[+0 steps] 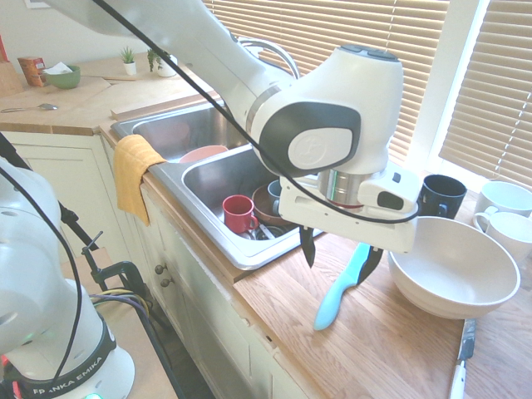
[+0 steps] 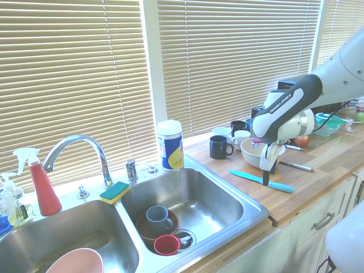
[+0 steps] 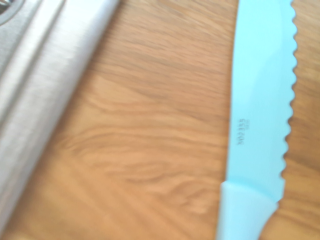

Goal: Put the knife into the sink

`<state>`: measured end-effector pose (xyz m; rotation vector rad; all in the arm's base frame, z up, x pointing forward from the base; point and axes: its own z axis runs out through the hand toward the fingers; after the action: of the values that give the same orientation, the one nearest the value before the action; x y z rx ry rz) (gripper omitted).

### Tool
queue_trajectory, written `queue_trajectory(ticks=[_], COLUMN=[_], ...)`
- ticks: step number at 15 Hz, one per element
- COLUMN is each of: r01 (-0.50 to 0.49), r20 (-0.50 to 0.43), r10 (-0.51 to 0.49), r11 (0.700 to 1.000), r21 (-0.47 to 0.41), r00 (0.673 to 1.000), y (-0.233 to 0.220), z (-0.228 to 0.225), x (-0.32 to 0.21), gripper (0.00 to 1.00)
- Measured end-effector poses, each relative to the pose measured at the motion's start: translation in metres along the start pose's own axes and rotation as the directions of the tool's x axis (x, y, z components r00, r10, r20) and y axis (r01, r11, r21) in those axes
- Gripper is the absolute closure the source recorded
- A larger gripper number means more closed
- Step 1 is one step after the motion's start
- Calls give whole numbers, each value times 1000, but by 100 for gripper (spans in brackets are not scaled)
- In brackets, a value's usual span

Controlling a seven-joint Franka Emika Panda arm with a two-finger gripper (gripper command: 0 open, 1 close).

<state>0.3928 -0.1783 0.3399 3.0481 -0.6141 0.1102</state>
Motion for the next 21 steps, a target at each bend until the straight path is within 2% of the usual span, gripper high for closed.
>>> queue_trajectory(ticks=[4,5,21], r01=[-54,-56,-80], r20=[12,11,10], r10=[54,56,80], r11=[998,998,996], r21=[15,15,27], r00=[998,998,997], y=[3,3,5], z=[21,23,28], x=[1,1,-1], gripper=[0,100,100])
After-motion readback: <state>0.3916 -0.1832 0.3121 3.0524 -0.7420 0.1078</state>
